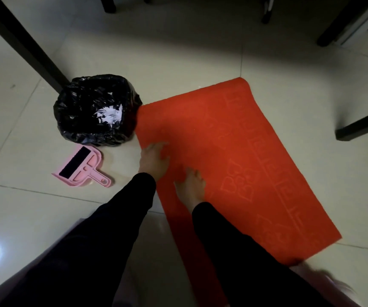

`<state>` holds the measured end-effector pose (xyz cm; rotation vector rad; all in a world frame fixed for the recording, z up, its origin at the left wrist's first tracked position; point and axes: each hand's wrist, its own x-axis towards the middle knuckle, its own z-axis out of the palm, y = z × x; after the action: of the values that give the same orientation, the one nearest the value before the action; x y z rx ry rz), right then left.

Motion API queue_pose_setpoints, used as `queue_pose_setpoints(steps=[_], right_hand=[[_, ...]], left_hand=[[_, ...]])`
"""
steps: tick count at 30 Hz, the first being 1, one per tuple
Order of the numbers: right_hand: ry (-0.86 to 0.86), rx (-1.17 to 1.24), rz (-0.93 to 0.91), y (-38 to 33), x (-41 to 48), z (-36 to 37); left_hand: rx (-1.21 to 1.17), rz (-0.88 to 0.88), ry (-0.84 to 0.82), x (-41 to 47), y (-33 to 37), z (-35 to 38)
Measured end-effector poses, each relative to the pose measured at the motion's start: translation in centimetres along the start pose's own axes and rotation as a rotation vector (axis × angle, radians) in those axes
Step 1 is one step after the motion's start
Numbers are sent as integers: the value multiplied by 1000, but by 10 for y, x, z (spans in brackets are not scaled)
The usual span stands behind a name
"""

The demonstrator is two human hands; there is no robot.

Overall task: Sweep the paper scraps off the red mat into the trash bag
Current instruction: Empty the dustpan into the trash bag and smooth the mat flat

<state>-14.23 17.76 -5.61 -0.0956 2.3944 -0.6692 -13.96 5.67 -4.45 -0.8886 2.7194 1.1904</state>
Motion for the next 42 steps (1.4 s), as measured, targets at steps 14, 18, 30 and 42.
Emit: queue_pose_setpoints(steps=[14,18,30,42], right_hand=[[-253,3,284,73,39,8],[-245,-3,274,78,40,6],[-179,-130,234,113,59,-28],[-124,-176,306,119,63,-56]], left_hand=[[431,-134,-567,20,-28,83],[528,-183,-591,7,-25,90],[511,-200,-620,-14,6,116],[464,-192,-378,-8,19,109]])
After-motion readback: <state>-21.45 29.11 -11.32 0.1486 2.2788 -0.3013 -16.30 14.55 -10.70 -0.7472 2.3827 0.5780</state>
